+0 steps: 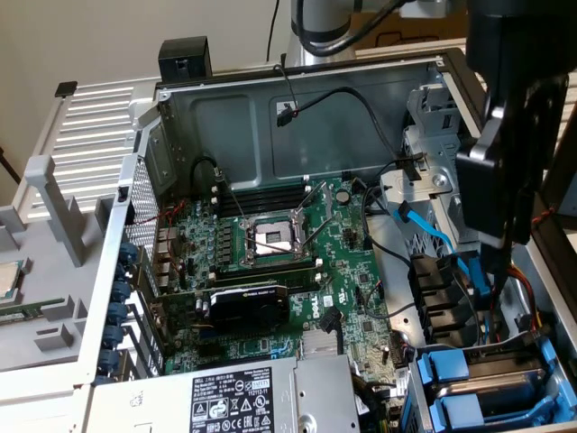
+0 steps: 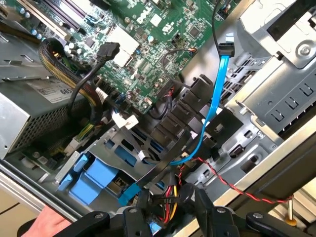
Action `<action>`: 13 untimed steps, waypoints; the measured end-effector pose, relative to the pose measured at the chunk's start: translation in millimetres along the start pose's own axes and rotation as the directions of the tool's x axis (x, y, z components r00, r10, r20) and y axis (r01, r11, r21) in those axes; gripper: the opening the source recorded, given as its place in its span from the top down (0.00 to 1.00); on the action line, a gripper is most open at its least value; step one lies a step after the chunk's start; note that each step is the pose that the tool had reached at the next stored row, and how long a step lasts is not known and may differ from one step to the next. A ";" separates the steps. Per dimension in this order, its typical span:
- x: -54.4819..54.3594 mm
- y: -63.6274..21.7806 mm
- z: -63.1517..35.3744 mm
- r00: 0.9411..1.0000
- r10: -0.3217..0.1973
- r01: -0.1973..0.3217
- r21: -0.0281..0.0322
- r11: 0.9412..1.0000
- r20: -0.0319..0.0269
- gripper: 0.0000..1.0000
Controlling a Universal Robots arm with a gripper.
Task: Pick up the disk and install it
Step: 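Insert the first disk wire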
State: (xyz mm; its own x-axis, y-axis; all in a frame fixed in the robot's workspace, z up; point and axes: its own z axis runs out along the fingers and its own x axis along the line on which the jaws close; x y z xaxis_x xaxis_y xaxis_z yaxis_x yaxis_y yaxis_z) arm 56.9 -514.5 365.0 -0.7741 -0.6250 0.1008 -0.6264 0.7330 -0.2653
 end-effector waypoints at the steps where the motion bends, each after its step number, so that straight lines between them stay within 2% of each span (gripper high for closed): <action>1: 0.5 -0.9 -3.7 1.000 0.000 0.000 0.000 1.000 0.000 0.51; 9: 5.8 -11.1 -34.3 1.000 0.000 0.000 0.000 1.000 0.000 0.51; 13: 8.7 -15.6 -40.6 1.000 0.001 -0.001 0.000 1.000 0.000 0.51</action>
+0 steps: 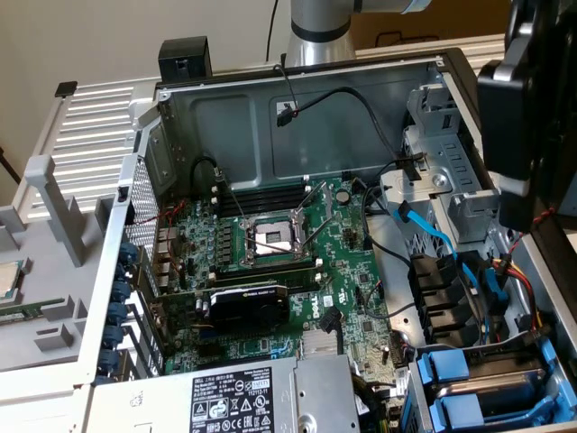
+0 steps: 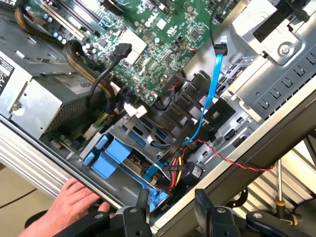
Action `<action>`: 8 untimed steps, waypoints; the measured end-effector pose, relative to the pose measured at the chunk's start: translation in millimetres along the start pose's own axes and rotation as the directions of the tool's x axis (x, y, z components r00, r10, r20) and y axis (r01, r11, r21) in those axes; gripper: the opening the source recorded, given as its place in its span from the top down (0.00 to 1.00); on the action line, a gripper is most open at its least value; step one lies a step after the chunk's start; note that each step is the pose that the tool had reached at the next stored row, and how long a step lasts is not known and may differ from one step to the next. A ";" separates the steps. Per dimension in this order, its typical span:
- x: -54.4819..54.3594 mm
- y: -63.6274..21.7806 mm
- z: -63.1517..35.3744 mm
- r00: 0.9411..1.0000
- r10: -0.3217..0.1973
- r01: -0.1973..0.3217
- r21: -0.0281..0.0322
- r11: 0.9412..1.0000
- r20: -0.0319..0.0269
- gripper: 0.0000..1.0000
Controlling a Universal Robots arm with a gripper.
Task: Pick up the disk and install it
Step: 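Insert the first disk wire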
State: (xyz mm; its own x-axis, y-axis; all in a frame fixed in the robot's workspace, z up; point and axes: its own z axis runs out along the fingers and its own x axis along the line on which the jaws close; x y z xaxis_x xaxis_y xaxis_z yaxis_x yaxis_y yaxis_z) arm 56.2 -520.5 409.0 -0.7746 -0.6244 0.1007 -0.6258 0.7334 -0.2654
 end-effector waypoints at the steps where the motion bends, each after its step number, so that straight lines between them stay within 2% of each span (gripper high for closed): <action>1: 0.4 -0.5 0.0 1.000 0.000 0.000 0.000 1.000 0.000 0.51; 8: 0.8 -1.0 0.2 1.000 0.000 0.000 0.000 1.000 0.000 0.51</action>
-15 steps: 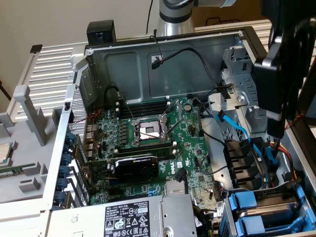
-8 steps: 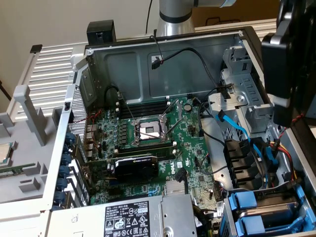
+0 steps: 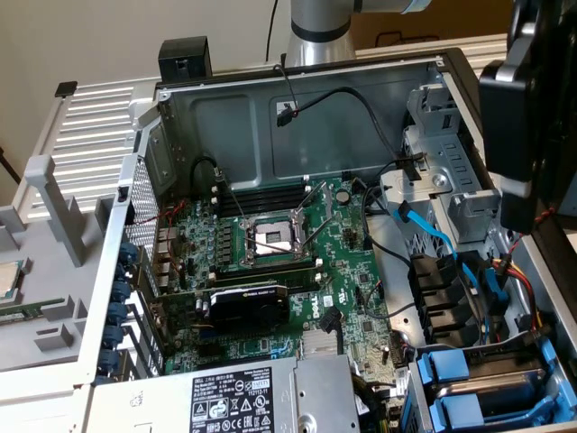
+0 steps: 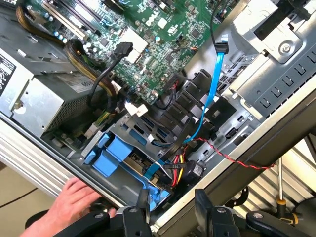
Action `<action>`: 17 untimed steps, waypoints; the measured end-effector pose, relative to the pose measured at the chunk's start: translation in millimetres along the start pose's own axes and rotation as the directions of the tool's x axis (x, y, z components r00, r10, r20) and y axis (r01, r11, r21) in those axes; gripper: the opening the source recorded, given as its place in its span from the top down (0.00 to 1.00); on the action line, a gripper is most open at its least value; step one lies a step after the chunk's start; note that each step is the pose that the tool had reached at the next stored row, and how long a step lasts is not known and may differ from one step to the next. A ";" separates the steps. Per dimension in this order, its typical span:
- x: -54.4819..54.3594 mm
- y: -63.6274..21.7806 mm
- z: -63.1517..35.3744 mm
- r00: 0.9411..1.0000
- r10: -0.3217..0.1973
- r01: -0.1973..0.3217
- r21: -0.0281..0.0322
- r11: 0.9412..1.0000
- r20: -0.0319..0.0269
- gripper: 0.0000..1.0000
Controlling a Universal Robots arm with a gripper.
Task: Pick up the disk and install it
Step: 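Insert the first disk wire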
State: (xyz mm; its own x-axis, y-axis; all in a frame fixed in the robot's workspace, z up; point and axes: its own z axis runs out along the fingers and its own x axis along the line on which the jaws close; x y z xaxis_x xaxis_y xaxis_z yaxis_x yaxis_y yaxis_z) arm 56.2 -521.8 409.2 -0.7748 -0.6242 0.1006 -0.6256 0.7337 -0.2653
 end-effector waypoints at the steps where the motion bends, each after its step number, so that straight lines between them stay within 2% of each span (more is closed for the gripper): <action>1: 0.0 0.0 0.0 1.000 0.000 0.000 0.000 1.000 0.000 0.51; 11: 0.1 0.1 0.0 1.000 0.000 0.000 0.000 1.000 0.000 0.51; 14: 1.4 -0.9 0.2 1.000 0.001 -0.001 0.002 1.000 0.004 0.51; 17: 5.4 -5.0 1.1 1.000 0.002 -0.002 -0.002 1.000 0.010 0.51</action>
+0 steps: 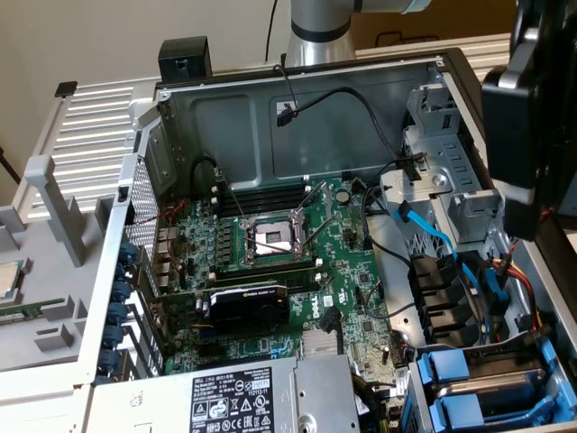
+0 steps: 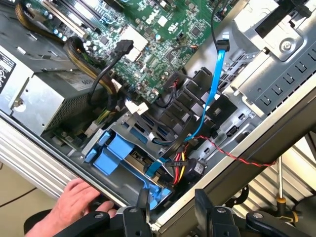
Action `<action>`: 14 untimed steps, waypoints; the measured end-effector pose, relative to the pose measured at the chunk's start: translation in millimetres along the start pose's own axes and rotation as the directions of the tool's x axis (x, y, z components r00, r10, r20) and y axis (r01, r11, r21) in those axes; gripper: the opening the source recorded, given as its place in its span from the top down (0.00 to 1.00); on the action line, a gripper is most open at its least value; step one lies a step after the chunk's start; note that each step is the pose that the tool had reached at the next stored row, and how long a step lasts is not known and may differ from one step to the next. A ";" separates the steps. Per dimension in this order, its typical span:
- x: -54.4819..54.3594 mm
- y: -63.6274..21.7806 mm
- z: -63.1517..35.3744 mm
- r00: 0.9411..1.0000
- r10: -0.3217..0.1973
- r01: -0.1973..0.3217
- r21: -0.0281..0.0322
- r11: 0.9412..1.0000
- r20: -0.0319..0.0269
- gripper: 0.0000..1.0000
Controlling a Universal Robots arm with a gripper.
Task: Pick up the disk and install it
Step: 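Insert the first disk wire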
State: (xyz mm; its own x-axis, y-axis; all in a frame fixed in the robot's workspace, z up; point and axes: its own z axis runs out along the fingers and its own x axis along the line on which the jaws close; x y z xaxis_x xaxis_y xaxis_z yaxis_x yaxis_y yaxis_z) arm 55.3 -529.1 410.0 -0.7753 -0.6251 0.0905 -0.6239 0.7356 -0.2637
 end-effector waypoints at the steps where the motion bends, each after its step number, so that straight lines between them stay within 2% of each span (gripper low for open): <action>1: 1.6 -2.0 -0.4 1.000 0.000 0.000 -0.001 1.000 0.001 0.51; 5: 7.9 -9.7 -3.5 1.000 0.000 0.000 -0.003 1.000 0.006 0.51; 8: 10.9 -14.0 -9.8 1.000 -0.003 0.003 -0.003 1.000 0.008 0.51; 11: 13.1 -14.7 -14.3 1.000 -0.017 0.017 -0.002 1.000 0.012 0.51; 14: 15.8 -12.8 -15.3 0.999 -0.043 0.043 0.001 0.999 0.019 0.51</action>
State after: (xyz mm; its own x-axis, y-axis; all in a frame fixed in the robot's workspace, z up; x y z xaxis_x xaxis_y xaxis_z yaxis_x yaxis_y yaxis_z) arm 49.6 -544.4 429.5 -0.7460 -0.6608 0.0832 -0.6563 0.7082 -0.2600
